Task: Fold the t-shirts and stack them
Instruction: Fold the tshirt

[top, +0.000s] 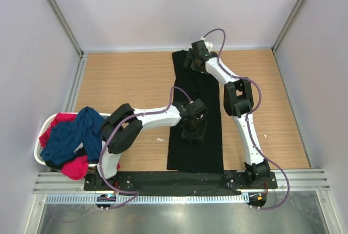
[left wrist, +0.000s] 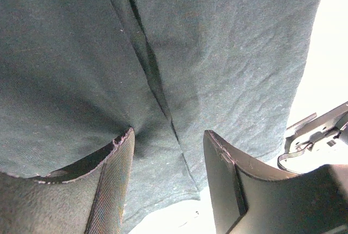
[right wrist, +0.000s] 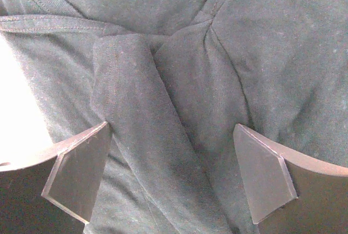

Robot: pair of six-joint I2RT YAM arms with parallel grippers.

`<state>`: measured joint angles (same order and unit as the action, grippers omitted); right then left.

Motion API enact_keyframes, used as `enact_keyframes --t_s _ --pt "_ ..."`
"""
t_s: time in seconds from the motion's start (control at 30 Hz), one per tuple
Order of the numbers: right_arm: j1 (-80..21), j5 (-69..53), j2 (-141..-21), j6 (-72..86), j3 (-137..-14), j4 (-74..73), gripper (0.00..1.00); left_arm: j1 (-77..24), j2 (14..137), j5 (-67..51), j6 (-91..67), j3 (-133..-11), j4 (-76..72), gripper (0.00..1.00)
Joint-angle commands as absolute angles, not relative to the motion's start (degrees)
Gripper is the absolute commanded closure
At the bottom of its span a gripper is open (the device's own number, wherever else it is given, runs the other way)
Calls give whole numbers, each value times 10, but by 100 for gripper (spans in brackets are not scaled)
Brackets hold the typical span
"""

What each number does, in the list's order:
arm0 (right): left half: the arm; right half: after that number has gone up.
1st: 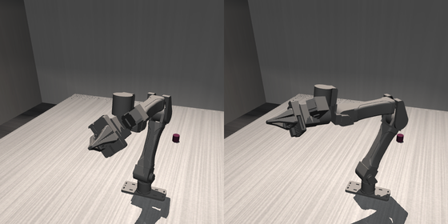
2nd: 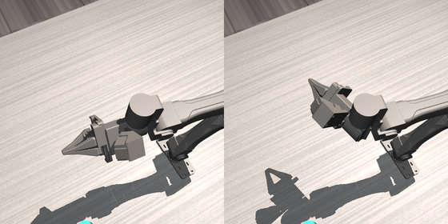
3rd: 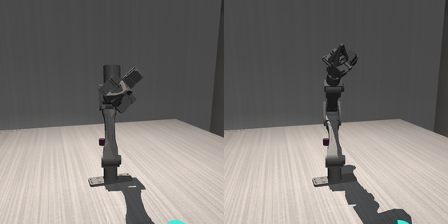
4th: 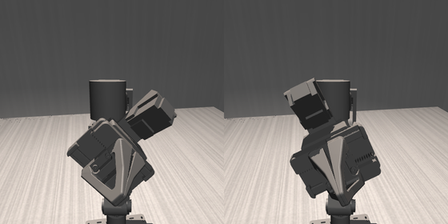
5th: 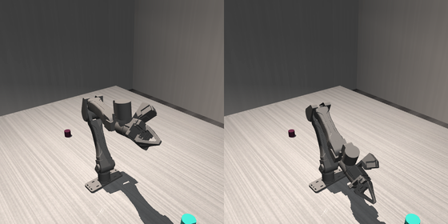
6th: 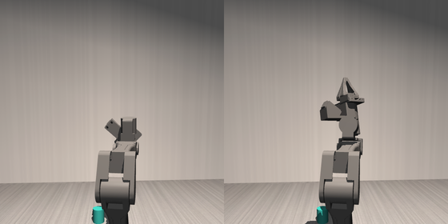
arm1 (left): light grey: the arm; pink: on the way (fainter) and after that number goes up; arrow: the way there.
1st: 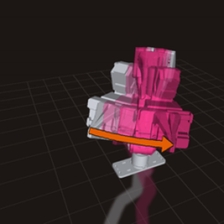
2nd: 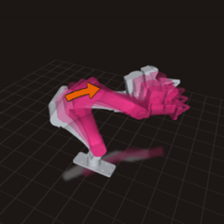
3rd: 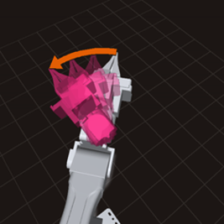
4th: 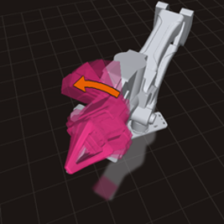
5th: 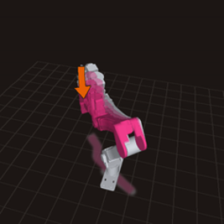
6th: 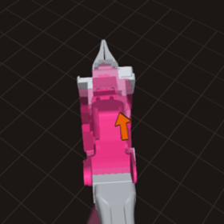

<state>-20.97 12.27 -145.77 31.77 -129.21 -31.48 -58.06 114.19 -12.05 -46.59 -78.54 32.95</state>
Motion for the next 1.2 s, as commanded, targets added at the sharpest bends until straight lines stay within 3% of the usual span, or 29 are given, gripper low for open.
enact_keyframes --t_s 0.0,0.23,0.4,0.6,0.7,0.73,0.83,0.93,1.17 --pt "-215 70 -1490 307 -1316 -330 0 -592 1180 -140 -463 -795 392 44" --pt "-214 -47 -1416 265 -1406 -375 0 -535 1124 -79 -443 -895 460 41" --pt "-214 -47 -1243 212 -1284 -259 0 -403 1086 -145 -460 -956 410 40" --pt "-193 -3 -1262 206 -1321 -288 0 -295 1120 -214 -514 -970 255 48" --pt "-189 41 -1305 215 -1353 -323 1 -276 1162 -211 -520 -991 222 58" --pt "-190 45 -1314 225 -1354 -329 4 -272 1182 -211 -524 -1000 216 64" --pt "-188 58 -1325 247 -1306 -323 15 -268 1208 -219 -537 -1004 190 69" --pt "-180 59 -1332 265 -1265 -315 25 -269 1238 -211 -549 -1002 155 70" --pt "-163 49 -1360 271 -1248 -322 34 -269 1295 -156 -550 -1039 119 66"
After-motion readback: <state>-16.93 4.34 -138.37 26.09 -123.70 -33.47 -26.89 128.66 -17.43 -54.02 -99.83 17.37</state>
